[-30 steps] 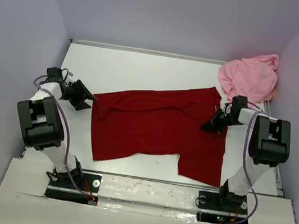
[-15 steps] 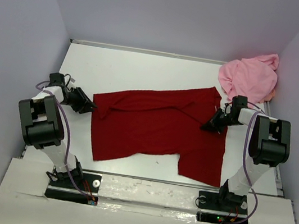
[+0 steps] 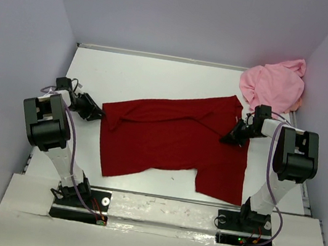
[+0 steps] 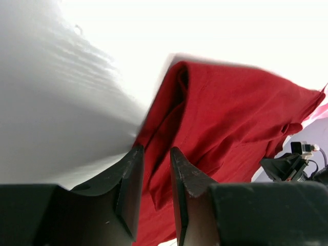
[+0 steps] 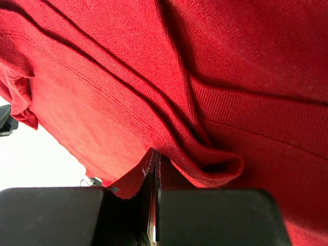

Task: Fold and stack the t-shirts
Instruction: Fold the flattened tshirt in 1/3 of the way

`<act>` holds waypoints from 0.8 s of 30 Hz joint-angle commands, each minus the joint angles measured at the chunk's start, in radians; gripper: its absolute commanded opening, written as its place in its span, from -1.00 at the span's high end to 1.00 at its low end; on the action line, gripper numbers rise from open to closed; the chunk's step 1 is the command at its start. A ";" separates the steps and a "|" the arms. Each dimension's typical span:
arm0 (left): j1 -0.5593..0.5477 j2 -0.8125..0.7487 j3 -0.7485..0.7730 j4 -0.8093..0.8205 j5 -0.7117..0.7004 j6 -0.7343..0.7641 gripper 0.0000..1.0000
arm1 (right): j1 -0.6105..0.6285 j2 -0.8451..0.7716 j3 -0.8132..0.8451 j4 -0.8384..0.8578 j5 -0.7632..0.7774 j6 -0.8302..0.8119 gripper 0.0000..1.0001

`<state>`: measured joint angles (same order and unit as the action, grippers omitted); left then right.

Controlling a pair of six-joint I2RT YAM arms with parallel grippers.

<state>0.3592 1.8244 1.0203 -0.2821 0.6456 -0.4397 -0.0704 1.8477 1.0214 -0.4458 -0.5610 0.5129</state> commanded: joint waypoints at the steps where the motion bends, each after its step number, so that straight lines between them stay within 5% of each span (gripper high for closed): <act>1: -0.005 0.001 0.041 0.026 0.015 -0.011 0.28 | 0.014 0.012 -0.006 -0.004 0.088 -0.020 1.00; 24: -0.060 0.030 0.057 0.089 0.043 -0.070 0.33 | 0.014 0.031 0.000 -0.004 0.082 -0.022 1.00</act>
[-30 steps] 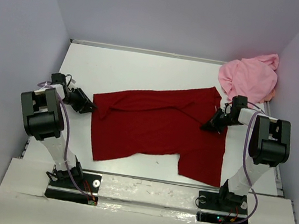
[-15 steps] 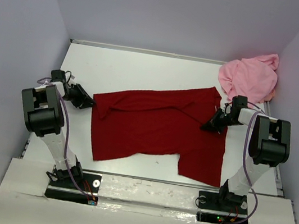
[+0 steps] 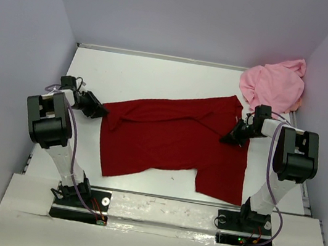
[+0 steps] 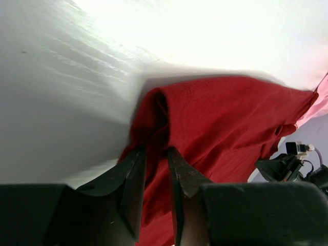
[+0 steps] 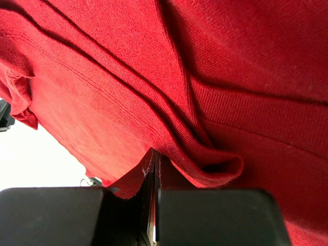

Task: Fold and stack the t-shirts
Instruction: Fold the flattened tshirt in 1/3 of the way

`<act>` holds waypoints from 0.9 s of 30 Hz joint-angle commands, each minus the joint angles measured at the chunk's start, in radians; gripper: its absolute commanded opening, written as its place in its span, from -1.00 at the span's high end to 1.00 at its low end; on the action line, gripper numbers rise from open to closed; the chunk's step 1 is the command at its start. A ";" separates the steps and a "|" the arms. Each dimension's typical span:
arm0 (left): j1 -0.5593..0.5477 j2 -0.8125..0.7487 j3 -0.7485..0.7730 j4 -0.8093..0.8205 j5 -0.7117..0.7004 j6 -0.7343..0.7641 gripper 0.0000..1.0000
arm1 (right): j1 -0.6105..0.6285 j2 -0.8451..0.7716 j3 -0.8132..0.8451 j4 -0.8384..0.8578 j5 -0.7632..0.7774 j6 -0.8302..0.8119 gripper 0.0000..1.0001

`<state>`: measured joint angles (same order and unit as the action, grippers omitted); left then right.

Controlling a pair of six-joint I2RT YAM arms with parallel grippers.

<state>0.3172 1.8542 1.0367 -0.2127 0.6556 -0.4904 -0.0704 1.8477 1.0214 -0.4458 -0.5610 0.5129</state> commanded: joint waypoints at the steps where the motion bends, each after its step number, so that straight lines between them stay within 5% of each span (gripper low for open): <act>1: -0.021 0.002 0.042 0.021 0.032 -0.020 0.33 | 0.014 0.031 0.002 -0.005 0.082 -0.024 1.00; 27: -0.041 0.033 0.161 -0.067 -0.045 0.036 0.53 | 0.014 0.033 -0.003 -0.004 0.084 -0.025 1.00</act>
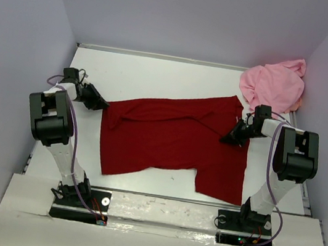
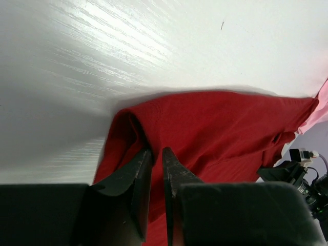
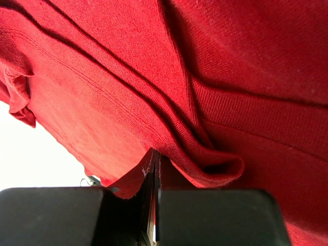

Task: Fold and stack the t-shirts
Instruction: Fold the flattened tshirt in 1/3 of the way

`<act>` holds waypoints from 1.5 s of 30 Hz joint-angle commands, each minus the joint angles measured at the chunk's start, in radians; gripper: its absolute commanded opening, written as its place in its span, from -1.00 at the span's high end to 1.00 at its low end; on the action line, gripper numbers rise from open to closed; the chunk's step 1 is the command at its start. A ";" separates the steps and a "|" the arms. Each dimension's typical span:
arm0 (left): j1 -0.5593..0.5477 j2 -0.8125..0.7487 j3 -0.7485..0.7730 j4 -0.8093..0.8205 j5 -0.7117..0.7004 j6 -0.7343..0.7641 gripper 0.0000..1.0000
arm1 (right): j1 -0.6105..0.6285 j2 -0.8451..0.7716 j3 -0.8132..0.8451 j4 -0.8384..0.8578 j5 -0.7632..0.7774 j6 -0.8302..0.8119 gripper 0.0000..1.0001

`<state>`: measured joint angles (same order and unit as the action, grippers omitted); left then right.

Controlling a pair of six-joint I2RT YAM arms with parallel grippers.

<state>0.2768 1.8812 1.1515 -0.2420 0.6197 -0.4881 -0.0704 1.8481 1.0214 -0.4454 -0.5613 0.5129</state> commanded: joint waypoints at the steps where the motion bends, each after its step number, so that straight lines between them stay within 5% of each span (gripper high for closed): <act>1: 0.001 0.007 0.048 -0.039 -0.009 0.036 0.53 | 0.014 0.033 -0.003 -0.004 0.084 -0.025 1.00; 5: 0.002 0.015 0.054 -0.037 -0.008 0.040 0.59 | 0.014 0.030 -0.003 -0.004 0.086 -0.025 1.00; 7: 0.002 0.018 0.056 -0.036 -0.005 0.043 1.00 | 0.014 0.030 -0.003 -0.006 0.086 -0.024 1.00; 31: 0.073 0.145 0.263 -0.155 -0.063 0.121 1.00 | 0.014 0.034 -0.001 -0.004 0.083 -0.025 1.00; 32: 0.073 0.151 0.273 -0.155 -0.052 0.120 0.95 | 0.014 0.034 -0.001 -0.004 0.083 -0.025 1.00; 36: 0.073 0.167 0.280 -0.152 -0.037 0.120 0.15 | 0.014 0.033 -0.001 -0.004 0.083 -0.025 1.00; 39: 0.073 0.147 0.255 -0.145 -0.043 0.120 -0.14 | 0.014 0.034 -0.001 -0.006 0.083 -0.027 1.00; 45: 0.073 0.104 0.203 -0.177 -0.044 0.126 -0.26 | 0.014 0.036 0.008 -0.006 0.080 -0.024 1.00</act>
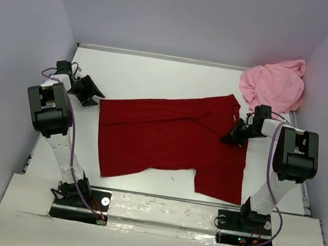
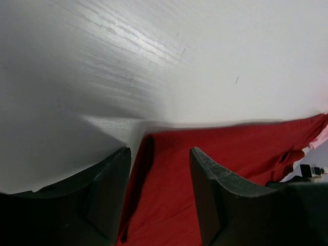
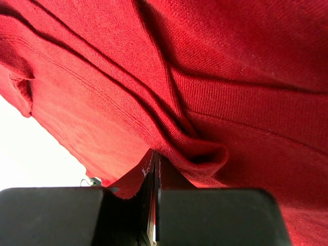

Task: Fold and stack the t-shirts
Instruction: Fold the flattened tshirt in 1/3 of the way

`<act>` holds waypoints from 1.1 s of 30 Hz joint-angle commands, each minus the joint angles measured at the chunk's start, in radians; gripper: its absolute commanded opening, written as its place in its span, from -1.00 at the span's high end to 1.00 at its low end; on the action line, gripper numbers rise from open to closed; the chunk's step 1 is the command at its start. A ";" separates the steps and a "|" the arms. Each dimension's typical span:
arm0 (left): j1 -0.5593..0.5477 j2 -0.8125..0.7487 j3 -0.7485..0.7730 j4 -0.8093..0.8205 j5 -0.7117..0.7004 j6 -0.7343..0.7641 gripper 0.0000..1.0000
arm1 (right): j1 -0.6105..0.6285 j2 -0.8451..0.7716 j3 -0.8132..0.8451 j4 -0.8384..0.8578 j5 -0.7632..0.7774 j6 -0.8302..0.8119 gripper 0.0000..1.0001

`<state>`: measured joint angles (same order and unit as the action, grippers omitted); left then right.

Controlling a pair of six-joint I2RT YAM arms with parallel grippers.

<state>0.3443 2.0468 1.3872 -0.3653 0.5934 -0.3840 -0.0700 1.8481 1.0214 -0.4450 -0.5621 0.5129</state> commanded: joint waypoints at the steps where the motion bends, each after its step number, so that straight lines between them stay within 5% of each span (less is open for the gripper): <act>1: 0.007 -0.071 -0.043 -0.057 -0.020 0.025 -0.26 | 0.013 0.036 0.009 -0.006 0.080 -0.024 1.00; 18: -0.093 -0.385 -0.201 -0.040 0.203 -0.047 -0.25 | 0.013 0.034 0.042 -0.021 0.068 -0.027 1.00; 23: -0.269 -0.352 -0.205 0.020 0.207 -0.087 -0.25 | 0.013 0.023 0.085 -0.035 0.056 -0.019 1.00; 33: -0.450 -0.172 -0.119 0.246 0.224 -0.200 -0.24 | 0.013 -0.004 0.138 -0.069 0.042 -0.019 1.00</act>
<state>-0.0837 1.8240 1.1965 -0.2070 0.7738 -0.5350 -0.0639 1.8595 1.1191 -0.4942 -0.5301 0.5087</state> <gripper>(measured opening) 0.625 0.010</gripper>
